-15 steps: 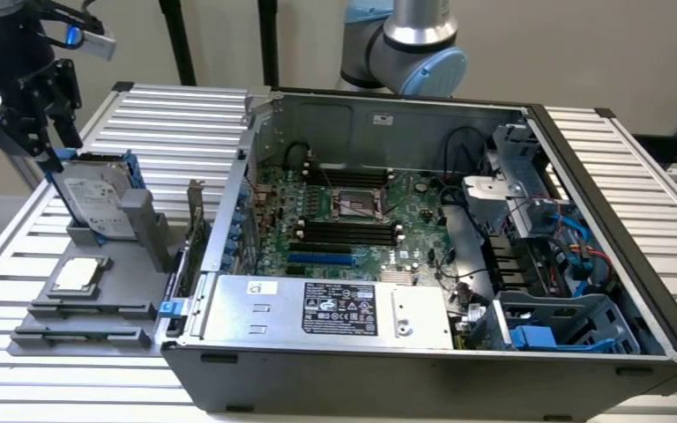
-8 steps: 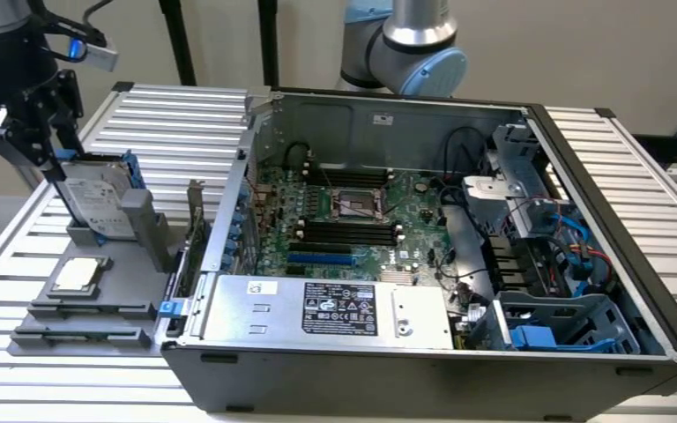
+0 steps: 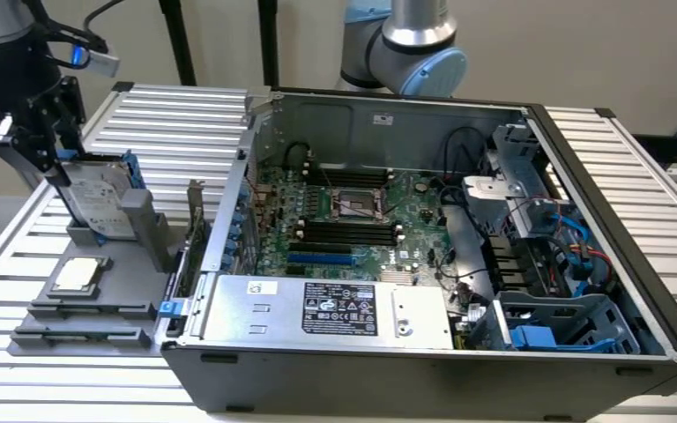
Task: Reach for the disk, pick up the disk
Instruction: 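Pick up the disk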
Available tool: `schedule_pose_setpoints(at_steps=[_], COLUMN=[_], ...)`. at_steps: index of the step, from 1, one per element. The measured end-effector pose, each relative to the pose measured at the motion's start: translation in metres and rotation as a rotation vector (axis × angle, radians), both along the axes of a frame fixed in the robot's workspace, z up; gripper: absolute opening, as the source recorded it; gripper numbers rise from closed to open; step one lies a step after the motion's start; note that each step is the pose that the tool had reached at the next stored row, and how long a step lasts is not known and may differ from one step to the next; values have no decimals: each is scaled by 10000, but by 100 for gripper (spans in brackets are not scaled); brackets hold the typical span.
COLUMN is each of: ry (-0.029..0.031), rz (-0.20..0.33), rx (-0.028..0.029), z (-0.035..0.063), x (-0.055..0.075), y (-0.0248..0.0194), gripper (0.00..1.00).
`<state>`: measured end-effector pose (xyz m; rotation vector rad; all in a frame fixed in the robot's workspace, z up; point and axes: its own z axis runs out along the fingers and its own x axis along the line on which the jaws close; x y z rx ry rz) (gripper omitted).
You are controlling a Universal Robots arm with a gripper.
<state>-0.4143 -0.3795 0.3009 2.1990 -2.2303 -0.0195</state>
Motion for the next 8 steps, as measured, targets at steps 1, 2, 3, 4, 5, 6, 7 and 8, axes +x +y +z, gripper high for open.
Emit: schedule_pose_setpoints(at_steps=[1,2,3,4,5,6,7,8], ry=[-10,-12,-11,-11,-11,-10,-9,-10], rz=[39,74,108,146,169,178,179,180], rx=[2,2,0,1,1,0,0,0], z=[-8,-13,-17,-21,-25,-27,-31,-35], x=[-5,-9,-14,-18,-20,-21,-21,-21], y=[0,0,0,0,0,0,0,0], gripper=[54,54,54,54,54,54,54,54])
